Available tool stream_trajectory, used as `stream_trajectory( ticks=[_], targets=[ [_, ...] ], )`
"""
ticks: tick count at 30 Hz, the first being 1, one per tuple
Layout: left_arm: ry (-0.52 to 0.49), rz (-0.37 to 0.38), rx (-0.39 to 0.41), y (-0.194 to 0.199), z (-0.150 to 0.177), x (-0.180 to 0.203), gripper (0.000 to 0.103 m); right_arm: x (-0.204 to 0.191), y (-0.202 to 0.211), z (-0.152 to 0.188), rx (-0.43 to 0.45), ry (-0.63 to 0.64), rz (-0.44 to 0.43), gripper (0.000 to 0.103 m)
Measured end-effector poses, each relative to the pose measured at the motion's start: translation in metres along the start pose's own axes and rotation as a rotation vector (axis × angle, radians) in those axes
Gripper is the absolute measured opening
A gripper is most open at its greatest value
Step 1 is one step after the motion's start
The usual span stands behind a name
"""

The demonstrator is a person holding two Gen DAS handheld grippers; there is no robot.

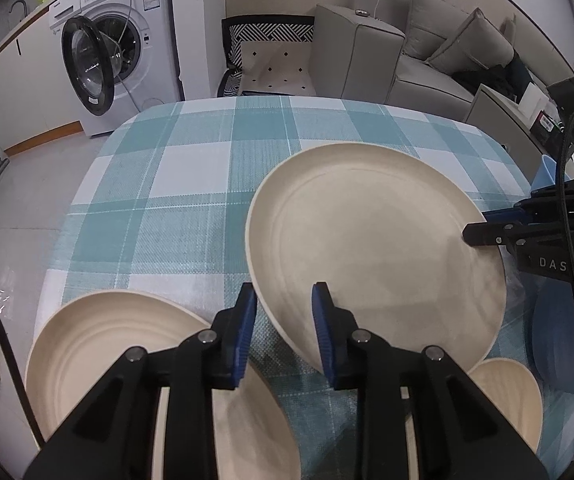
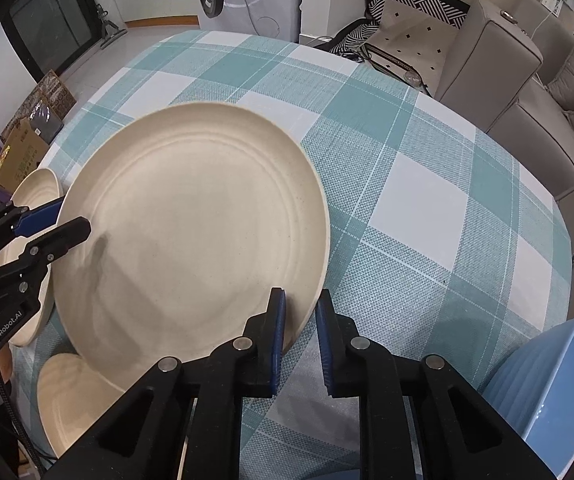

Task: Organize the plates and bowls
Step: 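Lift the cream plate with the right gripper toward another cream plate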

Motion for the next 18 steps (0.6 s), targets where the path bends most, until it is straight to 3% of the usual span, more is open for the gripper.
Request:
stream_trajectory(
  ticks=[18],
  targets=[
    [0.0, -0.041, 0.077, 0.045, 0.001, 0.003, 0.027, -0.009, 0.049, 0.011, 0.084, 0.004, -0.02, 0.015]
  ],
)
Point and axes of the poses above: each gripper's, at about its wrist camera, not at the fingertips, and y roughly against the way its jaws point, x to its right, z to its underside, the point moved 2 cm from there along -y, roughly the way its jaws point, and after that the axes turned 14 degrees about -y, right-handed, at the moved point
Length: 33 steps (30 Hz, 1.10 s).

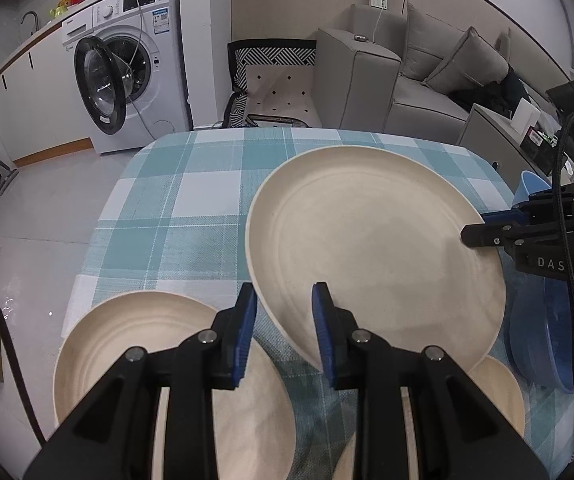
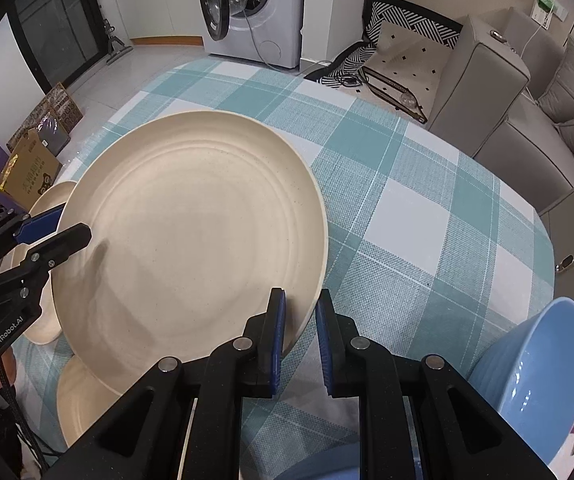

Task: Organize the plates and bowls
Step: 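Lift the cream plate with the right gripper toward another cream plate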

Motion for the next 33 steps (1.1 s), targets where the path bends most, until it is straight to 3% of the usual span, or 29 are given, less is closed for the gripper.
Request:
stream_trajectory(
  ticks=[15, 33],
  targets=[
    [-0.017, -0.055, 0.095, 0.068, 0.007, 0.015, 0.027, -0.009, 0.071, 0.03, 0.113, 0.01, -0.025, 0.015],
    [-0.058, -0.096, 0.189, 0.14, 0.038, 0.042, 0.027, -0.018, 0.142, 0.091, 0.213, -0.002, -0.028, 0.015]
  ],
)
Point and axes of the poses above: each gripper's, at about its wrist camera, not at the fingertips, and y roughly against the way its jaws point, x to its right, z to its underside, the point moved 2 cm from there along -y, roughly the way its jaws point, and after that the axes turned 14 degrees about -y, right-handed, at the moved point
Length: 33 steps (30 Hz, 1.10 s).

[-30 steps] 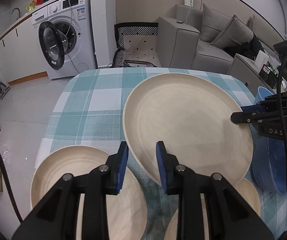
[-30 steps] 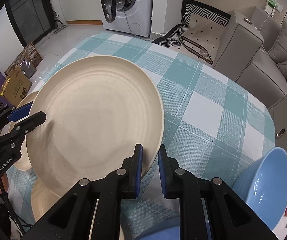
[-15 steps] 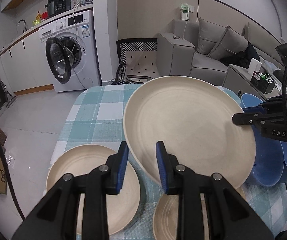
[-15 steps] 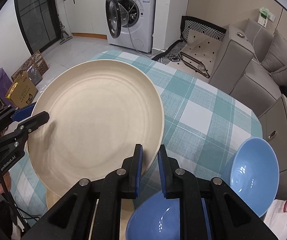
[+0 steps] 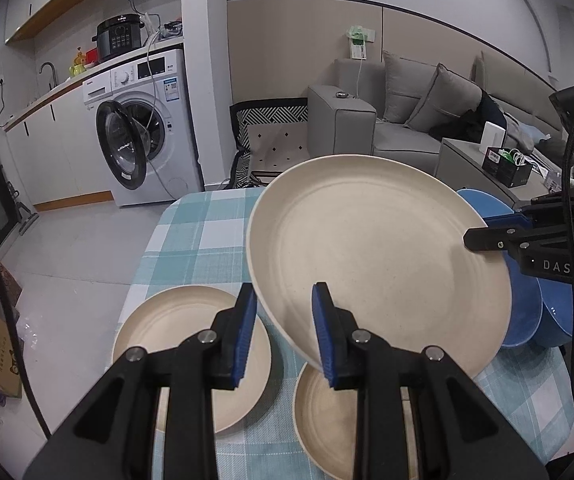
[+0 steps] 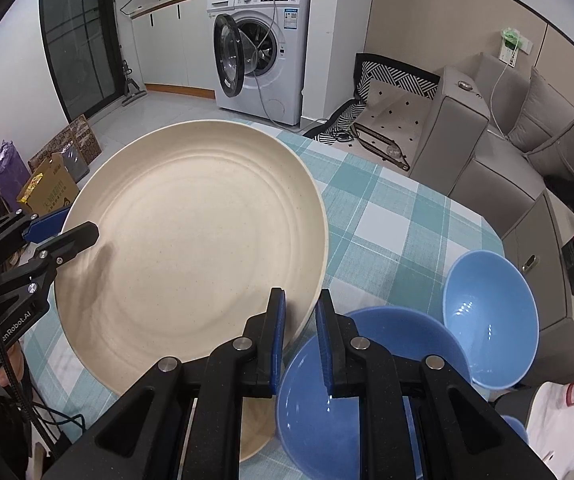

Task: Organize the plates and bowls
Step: 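Lift the cream plate with the right gripper toward another cream plate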

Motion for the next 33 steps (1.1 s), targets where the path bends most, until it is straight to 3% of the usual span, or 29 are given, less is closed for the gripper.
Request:
stream_trajectory(
  ticks=[17, 33],
  targets=[
    [-0.021, -0.012, 0.007, 0.03, 0.03, 0.02, 0.027, -0.008, 0.02, 0.055, 0.021, -0.003, -0.006, 0.016],
    [-0.02, -0.01, -0.004, 0.018, 0.054, 0.029, 0.027, -0.006, 0.007, 0.089, 0.009, -0.023, 0.008, 0.016]
  ],
)
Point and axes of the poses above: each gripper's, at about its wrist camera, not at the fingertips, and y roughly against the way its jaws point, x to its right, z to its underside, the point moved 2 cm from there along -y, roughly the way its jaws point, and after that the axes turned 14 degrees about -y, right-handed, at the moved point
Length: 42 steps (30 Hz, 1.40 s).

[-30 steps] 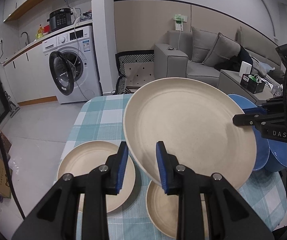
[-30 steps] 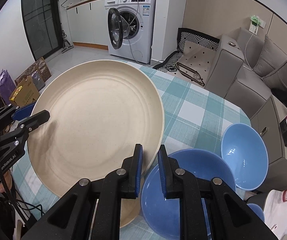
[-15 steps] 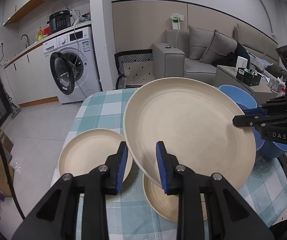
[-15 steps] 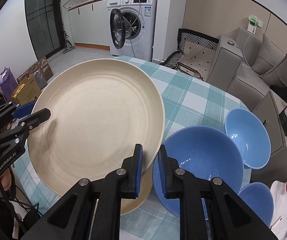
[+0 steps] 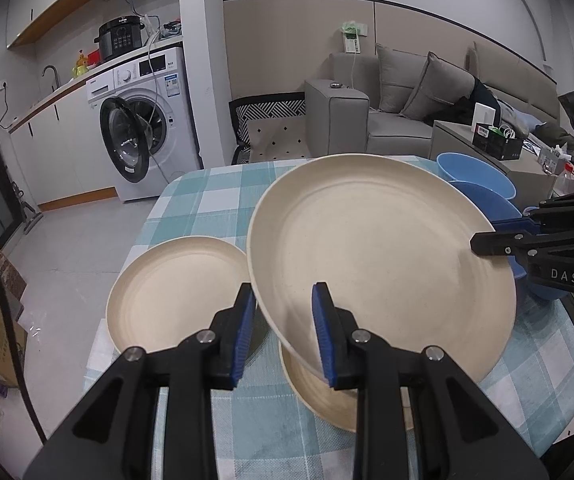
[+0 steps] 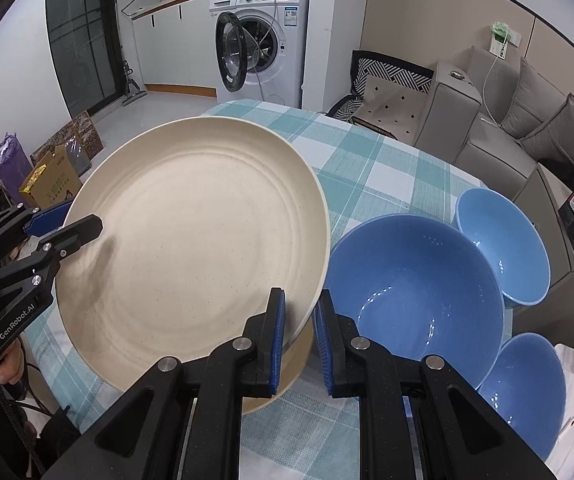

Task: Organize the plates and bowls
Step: 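Lift the cream plate with the right gripper toward another cream plate, then lower the held plate onto the other cream plate and open the right gripper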

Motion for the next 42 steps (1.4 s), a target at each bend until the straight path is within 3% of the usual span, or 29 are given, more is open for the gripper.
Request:
stream_trajectory(
  ticks=[11, 42],
  targets=[
    [0.026, 0.039, -0.034, -0.02, 0.019, -0.005, 0.027, -0.005, -0.02, 0.012, -0.026, -0.002, 0.02, 0.016],
    [0.031, 0.045, -0.105, -0.054, 0.044, 0.008, 0.027, -0.007, -0.065, 0.041, -0.07, -0.003, 0.073, 0.016]
  ],
)
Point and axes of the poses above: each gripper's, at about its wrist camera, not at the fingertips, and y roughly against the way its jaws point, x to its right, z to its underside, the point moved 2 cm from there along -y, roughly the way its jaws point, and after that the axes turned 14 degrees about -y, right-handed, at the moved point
